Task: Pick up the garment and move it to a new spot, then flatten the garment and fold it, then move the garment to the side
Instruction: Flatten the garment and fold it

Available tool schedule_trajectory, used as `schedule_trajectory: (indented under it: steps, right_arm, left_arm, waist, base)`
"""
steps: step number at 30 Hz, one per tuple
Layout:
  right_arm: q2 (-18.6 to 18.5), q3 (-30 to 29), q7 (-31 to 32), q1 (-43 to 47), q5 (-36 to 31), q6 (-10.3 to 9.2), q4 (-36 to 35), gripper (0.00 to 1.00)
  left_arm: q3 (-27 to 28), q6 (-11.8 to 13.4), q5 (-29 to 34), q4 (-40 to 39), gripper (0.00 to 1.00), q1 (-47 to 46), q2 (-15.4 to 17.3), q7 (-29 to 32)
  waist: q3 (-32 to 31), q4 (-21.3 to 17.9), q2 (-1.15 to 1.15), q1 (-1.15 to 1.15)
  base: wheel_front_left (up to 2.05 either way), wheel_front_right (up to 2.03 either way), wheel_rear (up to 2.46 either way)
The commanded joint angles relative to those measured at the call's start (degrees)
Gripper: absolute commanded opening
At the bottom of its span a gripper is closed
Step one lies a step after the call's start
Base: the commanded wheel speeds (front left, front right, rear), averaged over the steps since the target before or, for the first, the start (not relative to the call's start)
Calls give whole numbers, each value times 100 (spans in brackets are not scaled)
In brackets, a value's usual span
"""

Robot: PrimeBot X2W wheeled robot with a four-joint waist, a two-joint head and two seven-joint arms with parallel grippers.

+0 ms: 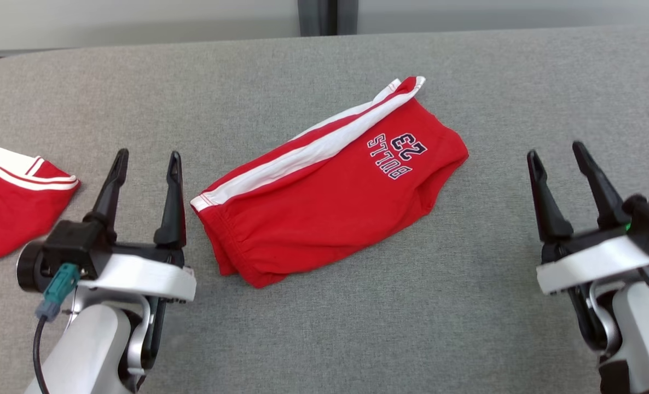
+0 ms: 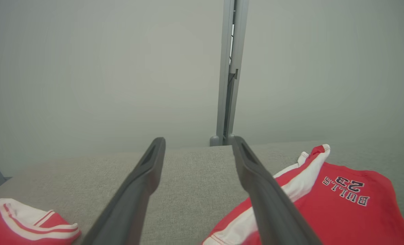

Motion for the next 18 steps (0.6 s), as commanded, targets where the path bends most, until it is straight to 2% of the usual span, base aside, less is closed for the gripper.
schedule_trajectory:
  steps: [1,9,18]
  right_arm:
    - [25,-61,-3,125,-16,1,-58,100]
    - [197,-216,86,574,-153,1,-293,100]
    - [181,-322,194,548,-143,1,-408,100]
  left_arm:
    - [8,25,37,11,100,99,29,-35]
    - [-37,74,65,85,100,338,157,14]
    - [-82,93,35,101,100,260,142,55]
  waist:
    - [-51,-29,0,0]
    - [-195,-86,0,0]
    - [-171,1,0,0]
  base:
    - [0,0,0]
    - [0,0,0]
    - [0,0,0]
